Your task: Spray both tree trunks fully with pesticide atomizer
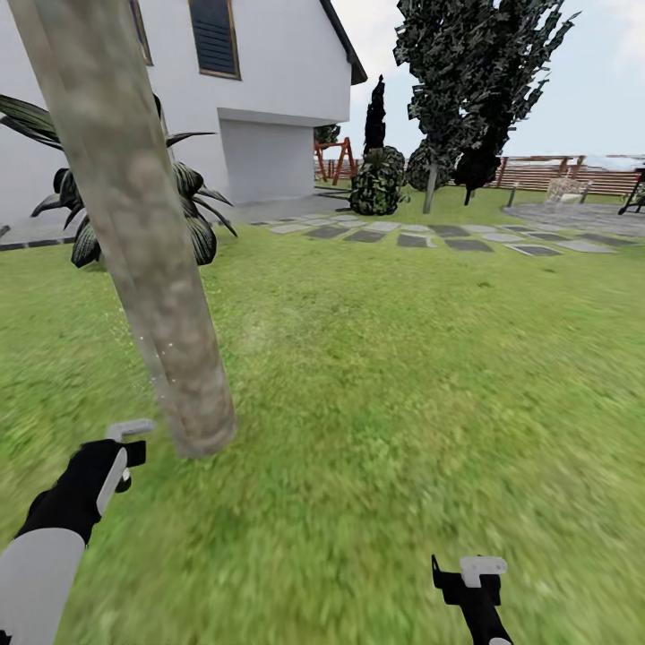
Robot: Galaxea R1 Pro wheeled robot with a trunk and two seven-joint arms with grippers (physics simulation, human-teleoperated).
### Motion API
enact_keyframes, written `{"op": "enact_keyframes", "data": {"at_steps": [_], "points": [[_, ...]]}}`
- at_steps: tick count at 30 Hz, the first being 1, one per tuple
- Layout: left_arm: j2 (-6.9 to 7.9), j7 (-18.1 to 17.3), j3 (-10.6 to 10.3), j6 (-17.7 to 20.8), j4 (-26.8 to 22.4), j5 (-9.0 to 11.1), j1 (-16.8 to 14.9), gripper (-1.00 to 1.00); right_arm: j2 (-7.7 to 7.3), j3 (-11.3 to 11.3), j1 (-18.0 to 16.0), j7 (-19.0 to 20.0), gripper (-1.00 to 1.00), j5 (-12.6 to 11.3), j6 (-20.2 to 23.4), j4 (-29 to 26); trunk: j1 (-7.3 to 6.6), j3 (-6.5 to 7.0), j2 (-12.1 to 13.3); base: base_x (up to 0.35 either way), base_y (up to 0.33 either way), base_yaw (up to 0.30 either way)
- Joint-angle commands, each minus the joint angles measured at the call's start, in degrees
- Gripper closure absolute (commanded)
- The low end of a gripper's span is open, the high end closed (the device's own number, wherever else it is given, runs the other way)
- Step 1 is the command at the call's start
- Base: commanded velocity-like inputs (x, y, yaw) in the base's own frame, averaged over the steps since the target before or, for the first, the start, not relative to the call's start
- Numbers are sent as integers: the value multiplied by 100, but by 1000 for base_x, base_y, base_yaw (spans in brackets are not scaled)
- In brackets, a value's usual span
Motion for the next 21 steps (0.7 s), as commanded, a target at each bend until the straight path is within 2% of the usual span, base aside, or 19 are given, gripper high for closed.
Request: {"op": "enact_keyframes", "data": {"at_steps": [1, 2, 4, 5, 7, 9, 12, 14, 16, 17, 19, 21], "points": [[-43, 0, 4, -5, 6, -19, 2, 100, -1, 0, 0, 0, -100, 0, 0, 0, 0, 0, 0, 0, 0, 1], [-93, -2, 5, -88, 15, -23, 4, 100, -2, 0, 0, 0, -100, 0, 0, 0, 0, 0, 0, 0, 0, 0], [-62, -8, 15, -295, 37, -33, 5, 100, -3, 0, 0, 0, -100, 0, 0, 0, 0, 0, 0, 0, 0, 0], [-16, -9, 23, -318, 49, -43, 5, 100, -2, 0, 0, 0, -100, 0, 0, 0, 0, 0, 0, 0, 0, 0], [200, -10, 16, -348, 68, -81, 6, 100, -3, 0, 0, 0, -100, 0, 0, 0, 0, 0, 0, 0, 0, 0], [230, -8, 5, -372, 163, -82, 6, 100, -3, 0, 0, 0, -100, 0, 0, 0, 0, 0, 0, 0, 0, 0], [-46, -4, -158, -390, 416, -87, 6, 100, -3, 0, 0, 0, -100, -2, 0, 0, 0, 0, 0, 0, 0, 0], [-229, 0, -347, -393, 466, -95, 6, 100, -3, 0, 0, 0, -100, -6, 0, 0, 0, 0, 0, 0, 0, 0], [-274, 5, -416, -394, 484, -102, -2, 100, -3, 0, 0, 0, -100, -8, 0, 0, 0, 0, 0, 0, 0, 0], [-224, 7, -408, -394, 494, -102, -11, 100, -3, 0, 0, 0, -100, -8, 0, 0, 0, 0, 0, 0, 0, 0], [107, 5, -388, -386, 498, -69, -26, 100, -5, 0, 0, 0, -100, -9, 0, -5, 0, 0, 0, 0, 0, 0], [236, 1, -398, -390, 495, -56, -21, 100, -10, 0, 0, 0, -100, -8, 0, -7, 0, 0, 0, 0, 0, 0]]}}
